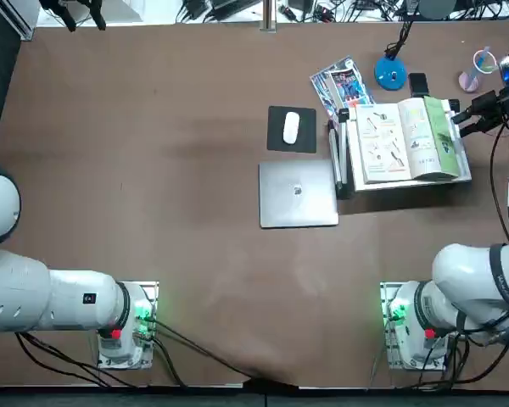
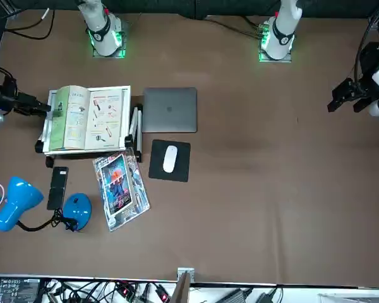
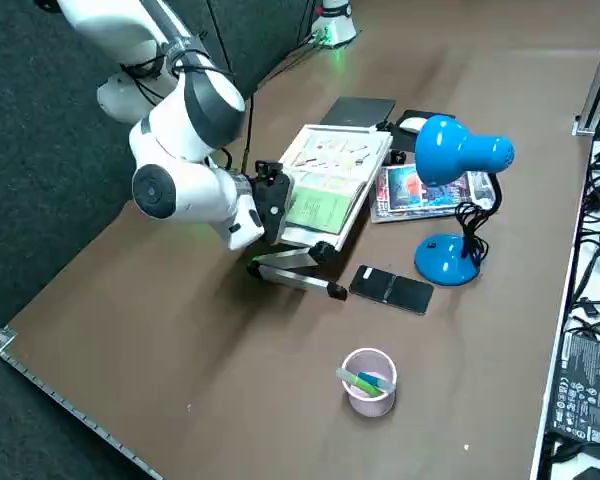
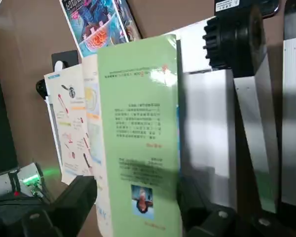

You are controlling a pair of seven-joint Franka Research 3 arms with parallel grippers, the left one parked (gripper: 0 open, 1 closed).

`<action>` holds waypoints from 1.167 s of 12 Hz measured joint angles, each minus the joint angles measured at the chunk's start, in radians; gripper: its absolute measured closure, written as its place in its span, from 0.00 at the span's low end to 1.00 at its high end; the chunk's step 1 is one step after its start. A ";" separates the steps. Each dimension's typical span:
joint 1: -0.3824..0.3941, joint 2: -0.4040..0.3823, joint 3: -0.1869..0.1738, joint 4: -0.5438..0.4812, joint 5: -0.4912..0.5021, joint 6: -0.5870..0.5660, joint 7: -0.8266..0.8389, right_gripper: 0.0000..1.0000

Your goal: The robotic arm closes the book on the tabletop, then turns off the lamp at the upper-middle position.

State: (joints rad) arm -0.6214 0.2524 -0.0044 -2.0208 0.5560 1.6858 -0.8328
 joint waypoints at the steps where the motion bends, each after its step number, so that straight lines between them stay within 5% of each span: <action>1: -0.001 0.007 0.000 -0.002 0.002 0.007 -0.008 0.00; 14: -0.007 0.058 0.000 -0.008 0.043 0.031 -0.054 0.00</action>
State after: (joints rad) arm -0.6287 0.3105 -0.0043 -2.0284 0.5993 1.7164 -0.8868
